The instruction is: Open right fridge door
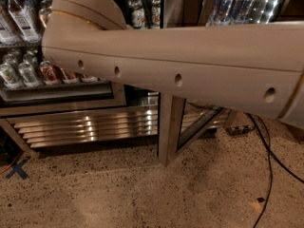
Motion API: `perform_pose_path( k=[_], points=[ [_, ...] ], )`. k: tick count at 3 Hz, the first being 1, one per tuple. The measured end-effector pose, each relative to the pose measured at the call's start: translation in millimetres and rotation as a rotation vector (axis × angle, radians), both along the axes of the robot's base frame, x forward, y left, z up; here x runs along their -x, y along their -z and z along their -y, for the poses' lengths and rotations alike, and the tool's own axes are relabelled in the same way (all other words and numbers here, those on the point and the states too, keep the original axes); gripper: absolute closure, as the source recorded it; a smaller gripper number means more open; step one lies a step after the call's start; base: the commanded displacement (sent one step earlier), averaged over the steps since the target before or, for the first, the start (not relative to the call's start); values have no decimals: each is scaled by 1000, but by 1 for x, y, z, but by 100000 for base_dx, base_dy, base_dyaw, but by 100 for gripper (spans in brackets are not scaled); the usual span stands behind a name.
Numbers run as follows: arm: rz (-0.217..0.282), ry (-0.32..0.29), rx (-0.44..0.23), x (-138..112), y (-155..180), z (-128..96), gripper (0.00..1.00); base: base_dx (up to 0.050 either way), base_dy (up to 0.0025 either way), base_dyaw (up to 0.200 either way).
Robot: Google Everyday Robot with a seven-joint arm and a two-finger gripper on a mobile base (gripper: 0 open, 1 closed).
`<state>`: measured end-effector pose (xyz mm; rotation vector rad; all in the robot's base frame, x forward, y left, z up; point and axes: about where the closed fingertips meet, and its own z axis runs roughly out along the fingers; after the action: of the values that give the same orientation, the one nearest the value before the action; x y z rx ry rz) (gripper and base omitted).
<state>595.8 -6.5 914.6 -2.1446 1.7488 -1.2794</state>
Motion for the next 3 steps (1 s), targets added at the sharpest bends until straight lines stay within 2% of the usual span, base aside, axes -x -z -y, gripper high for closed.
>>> perform_pose_path(
  k=[2, 3],
  points=[
    [-6, -36, 111, 11, -3, 0, 100, 0, 0, 0],
    [-34, -39, 128, 24, -9, 12, 100, 0, 0, 0]
  ],
)
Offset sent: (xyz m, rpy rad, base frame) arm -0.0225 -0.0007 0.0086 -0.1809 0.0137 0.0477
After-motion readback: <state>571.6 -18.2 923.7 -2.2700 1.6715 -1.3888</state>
